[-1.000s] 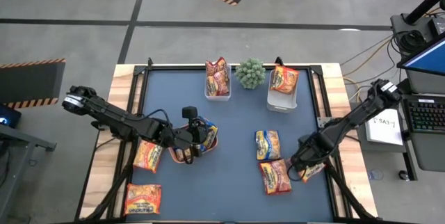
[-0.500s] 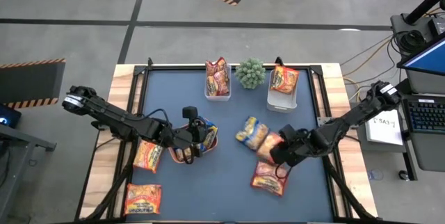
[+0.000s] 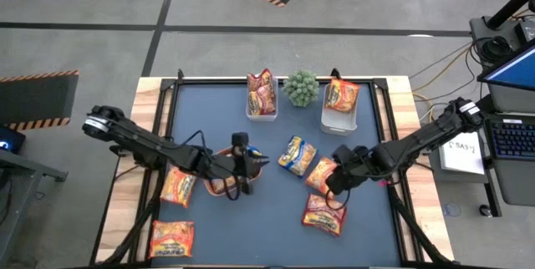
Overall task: Sort Maruchan noodles
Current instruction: Put the orange noodle pack into the gray bin
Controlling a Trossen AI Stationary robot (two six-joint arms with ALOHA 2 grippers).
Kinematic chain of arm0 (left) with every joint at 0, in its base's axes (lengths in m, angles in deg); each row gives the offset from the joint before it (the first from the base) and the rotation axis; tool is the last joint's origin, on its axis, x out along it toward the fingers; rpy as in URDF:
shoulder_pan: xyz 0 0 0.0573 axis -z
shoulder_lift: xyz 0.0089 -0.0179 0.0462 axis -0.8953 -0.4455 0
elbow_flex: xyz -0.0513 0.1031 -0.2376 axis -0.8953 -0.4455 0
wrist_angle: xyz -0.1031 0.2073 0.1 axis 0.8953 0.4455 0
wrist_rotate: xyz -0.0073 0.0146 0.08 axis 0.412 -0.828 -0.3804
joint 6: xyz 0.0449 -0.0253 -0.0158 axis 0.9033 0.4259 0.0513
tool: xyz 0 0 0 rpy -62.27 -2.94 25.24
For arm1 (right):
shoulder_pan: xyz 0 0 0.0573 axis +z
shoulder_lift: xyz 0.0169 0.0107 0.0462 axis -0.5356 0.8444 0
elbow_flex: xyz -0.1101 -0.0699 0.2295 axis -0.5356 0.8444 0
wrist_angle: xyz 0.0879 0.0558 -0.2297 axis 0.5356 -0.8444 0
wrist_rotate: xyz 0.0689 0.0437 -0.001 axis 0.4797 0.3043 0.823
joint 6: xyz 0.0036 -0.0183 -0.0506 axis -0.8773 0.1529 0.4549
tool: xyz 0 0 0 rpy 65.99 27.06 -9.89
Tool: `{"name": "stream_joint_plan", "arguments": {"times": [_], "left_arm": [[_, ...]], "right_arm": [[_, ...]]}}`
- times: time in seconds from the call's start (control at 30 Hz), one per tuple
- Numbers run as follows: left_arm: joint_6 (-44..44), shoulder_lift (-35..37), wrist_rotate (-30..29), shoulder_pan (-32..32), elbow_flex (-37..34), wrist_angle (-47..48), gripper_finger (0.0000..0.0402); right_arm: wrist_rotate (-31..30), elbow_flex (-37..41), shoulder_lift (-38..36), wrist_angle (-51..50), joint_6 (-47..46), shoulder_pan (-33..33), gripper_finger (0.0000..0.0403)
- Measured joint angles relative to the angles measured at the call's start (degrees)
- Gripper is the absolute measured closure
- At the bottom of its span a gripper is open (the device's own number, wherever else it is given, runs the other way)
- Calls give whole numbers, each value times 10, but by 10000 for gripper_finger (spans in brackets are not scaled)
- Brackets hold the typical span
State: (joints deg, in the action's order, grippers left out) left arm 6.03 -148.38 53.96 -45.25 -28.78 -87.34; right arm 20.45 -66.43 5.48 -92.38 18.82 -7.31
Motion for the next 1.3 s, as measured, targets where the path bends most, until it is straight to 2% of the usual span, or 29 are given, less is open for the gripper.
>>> {"name": "stream_joint_plan", "arguments": {"times": [0.13,0.47,0.63,0.83,1.03,1.3], "left_arm": [[10,-28,39,-9,0,-59,363],[10,-97,102,-38,0,-180,363],[3,-140,128,-45,2,-247,363],[9,-207,129,-49,67,-247,363],[27,-279,132,-63,126,-245,363],[-1,-373,175,-76,194,-244,363]], "right_arm": [[4,7,-14,-36,-8,0,375],[15,49,-83,-30,-18,-2,375],[44,74,-118,-30,-29,-20,375],[72,100,-141,-30,-22,-60,375],[78,105,-140,-28,24,-91,374],[74,105,-140,-28,63,-98,374]]}}
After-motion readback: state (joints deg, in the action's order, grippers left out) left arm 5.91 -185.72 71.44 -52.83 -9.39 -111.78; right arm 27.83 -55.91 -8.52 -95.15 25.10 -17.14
